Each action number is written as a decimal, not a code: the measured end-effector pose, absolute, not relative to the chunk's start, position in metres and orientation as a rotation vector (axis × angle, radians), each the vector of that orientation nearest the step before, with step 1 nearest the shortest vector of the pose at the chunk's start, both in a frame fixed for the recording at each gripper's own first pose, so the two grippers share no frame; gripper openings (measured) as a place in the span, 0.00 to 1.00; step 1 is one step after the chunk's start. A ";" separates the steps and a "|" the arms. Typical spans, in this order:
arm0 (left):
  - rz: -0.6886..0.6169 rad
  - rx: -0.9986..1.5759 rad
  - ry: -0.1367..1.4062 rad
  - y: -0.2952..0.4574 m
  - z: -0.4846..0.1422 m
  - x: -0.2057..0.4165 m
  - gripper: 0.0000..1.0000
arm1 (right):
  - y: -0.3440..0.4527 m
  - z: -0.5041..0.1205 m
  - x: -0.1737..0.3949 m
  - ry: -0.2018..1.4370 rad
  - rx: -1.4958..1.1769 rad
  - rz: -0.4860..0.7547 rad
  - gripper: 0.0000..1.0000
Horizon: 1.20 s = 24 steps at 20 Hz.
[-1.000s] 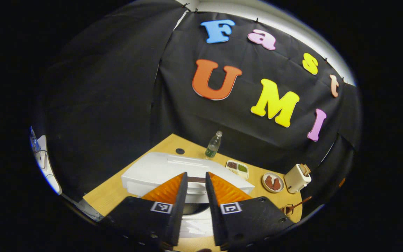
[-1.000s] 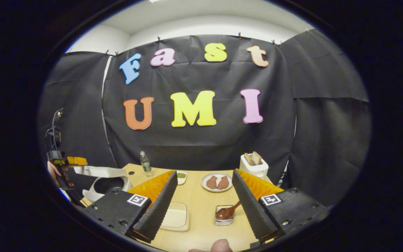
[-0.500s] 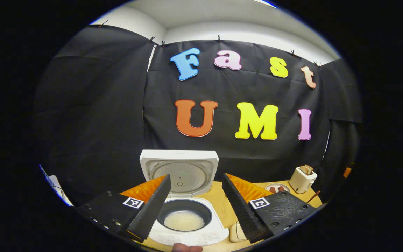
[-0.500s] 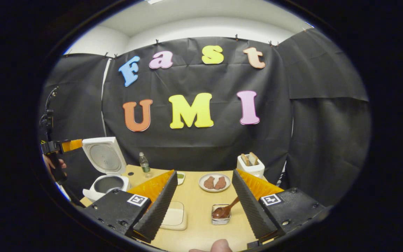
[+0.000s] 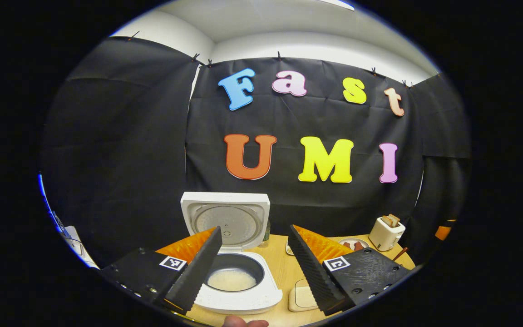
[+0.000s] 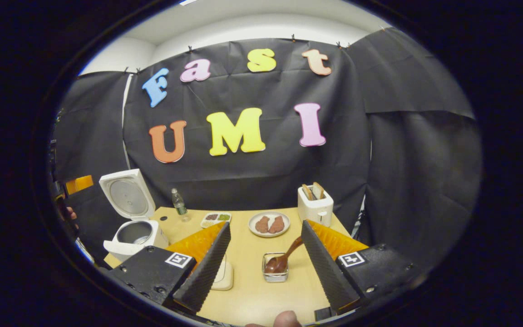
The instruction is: Close the left gripper, press the button to open the rice cooker; take a wooden spoon from the chopstick holder with the right hand, scoop a spoonful of rice and pour it into the rice cooker, then put the wooden spoon back into the chopstick holder.
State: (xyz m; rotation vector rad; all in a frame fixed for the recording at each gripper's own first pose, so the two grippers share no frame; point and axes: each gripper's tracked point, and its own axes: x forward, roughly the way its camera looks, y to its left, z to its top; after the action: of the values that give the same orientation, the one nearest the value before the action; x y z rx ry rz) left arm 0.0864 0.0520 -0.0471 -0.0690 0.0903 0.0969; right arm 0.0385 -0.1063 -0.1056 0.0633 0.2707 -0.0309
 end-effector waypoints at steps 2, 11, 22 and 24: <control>0.092 -0.077 0.087 0.045 -0.046 0.086 0.94 | -0.121 -0.119 0.043 0.298 0.071 -0.047 1.00; 0.123 -0.096 0.105 0.030 -0.034 0.099 0.94 | -0.159 -0.221 0.103 0.445 0.116 -0.028 1.00; 0.246 -0.072 0.181 0.030 -0.043 0.104 0.94 | -0.176 -0.338 0.201 0.618 0.351 -0.001 0.63; 0.253 -0.056 0.191 0.030 -0.047 0.101 0.95 | -0.176 -0.337 0.208 0.623 0.380 0.006 0.60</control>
State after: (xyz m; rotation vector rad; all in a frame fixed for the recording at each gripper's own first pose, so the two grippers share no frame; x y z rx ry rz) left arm 0.1011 0.0298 -0.0466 -0.0558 0.1906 0.2529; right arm 0.2078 -0.1756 -0.3374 0.3798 0.6230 0.0057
